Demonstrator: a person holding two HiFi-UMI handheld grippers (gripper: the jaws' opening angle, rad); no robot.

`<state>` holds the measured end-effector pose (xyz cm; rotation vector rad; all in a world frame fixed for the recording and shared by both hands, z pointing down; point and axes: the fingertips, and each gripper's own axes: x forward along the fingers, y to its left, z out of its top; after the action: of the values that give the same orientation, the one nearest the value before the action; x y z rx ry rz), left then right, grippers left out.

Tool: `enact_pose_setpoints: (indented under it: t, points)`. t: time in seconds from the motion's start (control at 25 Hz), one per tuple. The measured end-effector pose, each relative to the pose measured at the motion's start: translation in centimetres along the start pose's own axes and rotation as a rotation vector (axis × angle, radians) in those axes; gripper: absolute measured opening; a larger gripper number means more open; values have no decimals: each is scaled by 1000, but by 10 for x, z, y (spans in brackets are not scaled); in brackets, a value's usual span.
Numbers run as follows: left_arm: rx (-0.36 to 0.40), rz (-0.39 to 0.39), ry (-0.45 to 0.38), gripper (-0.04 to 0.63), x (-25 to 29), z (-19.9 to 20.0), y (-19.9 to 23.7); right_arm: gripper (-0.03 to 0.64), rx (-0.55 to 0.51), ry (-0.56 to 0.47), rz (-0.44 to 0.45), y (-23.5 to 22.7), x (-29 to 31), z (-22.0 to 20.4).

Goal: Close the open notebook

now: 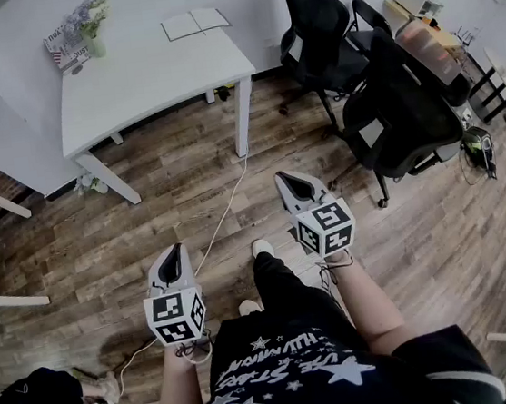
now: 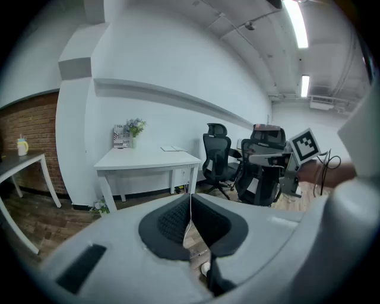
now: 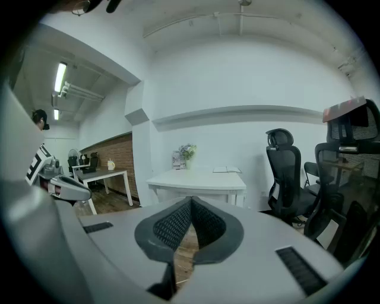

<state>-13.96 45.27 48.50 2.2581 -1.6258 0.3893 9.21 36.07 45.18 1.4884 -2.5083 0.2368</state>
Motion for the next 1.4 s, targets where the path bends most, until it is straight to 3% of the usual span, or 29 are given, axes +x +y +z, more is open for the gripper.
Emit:
enact_pose_setpoints:
  t: [0.64,0.96,1.28,1.32,1.4]
  points:
    - [-22,20,-17,23,-28,-11,-9,2,-8,19,19,20,-30,-7]
    - [-47,51,27,23,-22,-27,1,2,-42,25,96,28,-13,-16]
    - [-15,75,10,23,21,11,9,3,8,-33,104,-7,26,13]
    - [-10,80,4,23,29,19,10,9,21,-34,111,-15,34,17]
    - [0,88,-4,23,48,35,11,118,40,-28,125,-31,53,23]
